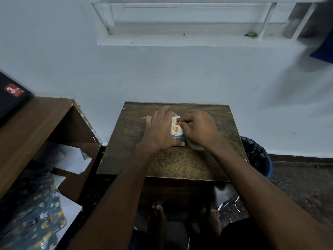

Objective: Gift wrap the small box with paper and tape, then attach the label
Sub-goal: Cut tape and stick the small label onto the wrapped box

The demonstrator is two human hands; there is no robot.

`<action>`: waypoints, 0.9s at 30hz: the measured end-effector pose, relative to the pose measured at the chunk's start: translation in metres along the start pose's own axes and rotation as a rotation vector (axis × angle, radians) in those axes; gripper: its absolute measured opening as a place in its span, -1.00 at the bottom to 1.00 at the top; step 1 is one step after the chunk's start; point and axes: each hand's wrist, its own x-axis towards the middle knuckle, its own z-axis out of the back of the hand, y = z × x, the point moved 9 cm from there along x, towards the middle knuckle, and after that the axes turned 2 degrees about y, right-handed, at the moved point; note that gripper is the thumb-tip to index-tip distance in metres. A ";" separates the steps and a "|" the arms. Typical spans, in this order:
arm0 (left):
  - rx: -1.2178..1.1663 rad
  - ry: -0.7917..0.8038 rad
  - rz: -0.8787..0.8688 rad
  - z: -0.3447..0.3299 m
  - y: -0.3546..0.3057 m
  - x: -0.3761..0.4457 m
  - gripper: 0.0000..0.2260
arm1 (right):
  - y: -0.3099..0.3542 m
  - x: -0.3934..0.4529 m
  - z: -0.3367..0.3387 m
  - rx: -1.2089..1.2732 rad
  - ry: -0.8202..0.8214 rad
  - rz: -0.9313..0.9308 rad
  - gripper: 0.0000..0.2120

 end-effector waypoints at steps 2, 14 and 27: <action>0.044 -0.001 0.001 -0.001 -0.001 0.000 -0.10 | 0.000 -0.001 0.001 -0.007 0.003 -0.006 -0.80; 0.223 0.076 -0.043 0.002 -0.014 -0.009 0.22 | -0.009 -0.013 0.009 -0.040 0.130 -0.048 -0.53; 0.028 -0.045 -0.223 0.016 -0.049 -0.025 -0.19 | -0.020 -0.049 0.016 -0.172 0.488 -0.071 -0.72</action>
